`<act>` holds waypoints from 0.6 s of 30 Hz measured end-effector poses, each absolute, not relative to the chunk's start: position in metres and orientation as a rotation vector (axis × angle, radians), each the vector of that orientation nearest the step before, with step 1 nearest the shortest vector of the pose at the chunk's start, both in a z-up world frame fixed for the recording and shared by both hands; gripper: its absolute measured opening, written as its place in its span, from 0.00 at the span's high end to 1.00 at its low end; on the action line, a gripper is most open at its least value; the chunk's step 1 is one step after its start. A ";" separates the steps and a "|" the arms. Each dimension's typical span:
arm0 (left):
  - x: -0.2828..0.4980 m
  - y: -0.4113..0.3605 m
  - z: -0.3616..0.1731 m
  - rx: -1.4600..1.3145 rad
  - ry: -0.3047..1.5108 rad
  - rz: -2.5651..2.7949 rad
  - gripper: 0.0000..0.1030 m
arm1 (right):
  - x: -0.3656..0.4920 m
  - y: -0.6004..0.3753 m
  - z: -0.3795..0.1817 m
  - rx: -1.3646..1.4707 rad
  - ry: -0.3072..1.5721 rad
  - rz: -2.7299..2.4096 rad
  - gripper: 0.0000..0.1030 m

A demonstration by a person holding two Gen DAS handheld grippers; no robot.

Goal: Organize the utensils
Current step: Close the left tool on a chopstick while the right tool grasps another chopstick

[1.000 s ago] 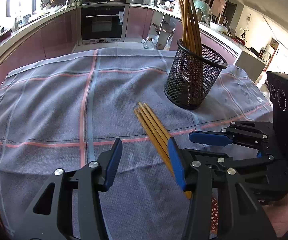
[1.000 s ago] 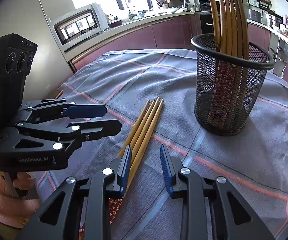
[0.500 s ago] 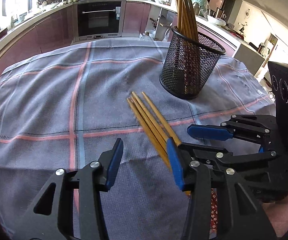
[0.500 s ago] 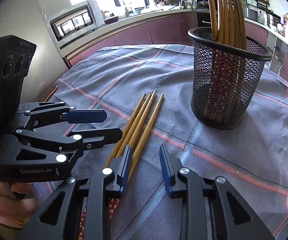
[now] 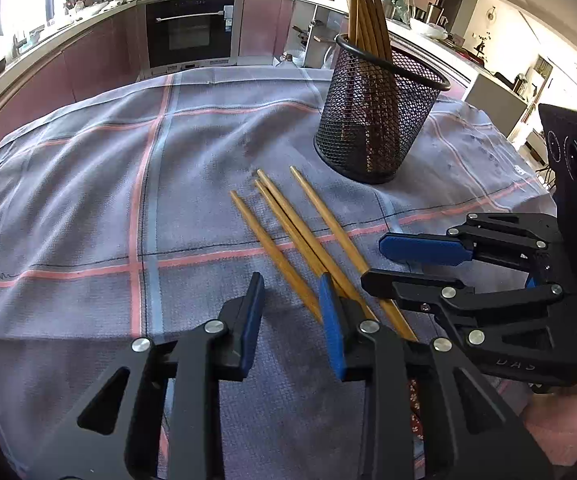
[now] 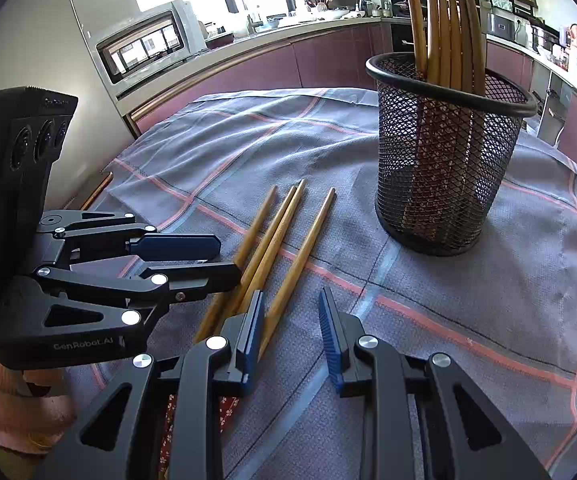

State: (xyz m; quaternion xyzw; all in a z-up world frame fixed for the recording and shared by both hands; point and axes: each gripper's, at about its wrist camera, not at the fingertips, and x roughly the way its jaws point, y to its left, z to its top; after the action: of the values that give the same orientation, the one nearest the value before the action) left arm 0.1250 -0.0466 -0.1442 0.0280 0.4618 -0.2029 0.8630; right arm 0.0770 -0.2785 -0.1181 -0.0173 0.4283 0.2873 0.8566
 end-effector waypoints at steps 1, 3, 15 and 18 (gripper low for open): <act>0.125 -0.046 -0.144 0.061 0.969 -0.427 0.76 | 0.077 -0.279 -0.118 -0.037 0.900 0.604 0.75; 0.125 -0.045 -0.144 0.064 0.973 -0.434 0.81 | 0.077 -0.279 -0.118 -0.038 0.900 0.604 0.75; 0.131 -0.045 -0.146 0.079 0.980 -0.431 0.82 | 0.084 -0.274 -0.119 -0.061 0.893 0.586 0.76; 0.132 -0.046 -0.147 0.082 0.976 -0.421 0.82 | 0.086 -0.271 -0.119 -0.072 0.888 0.578 0.76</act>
State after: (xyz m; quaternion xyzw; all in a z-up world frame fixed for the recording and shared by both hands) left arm 0.1319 -0.0464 -0.1465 0.0393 0.4652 -0.2009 0.8612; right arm 0.0865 -0.2715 -0.1191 -0.0346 0.4234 0.2758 0.8622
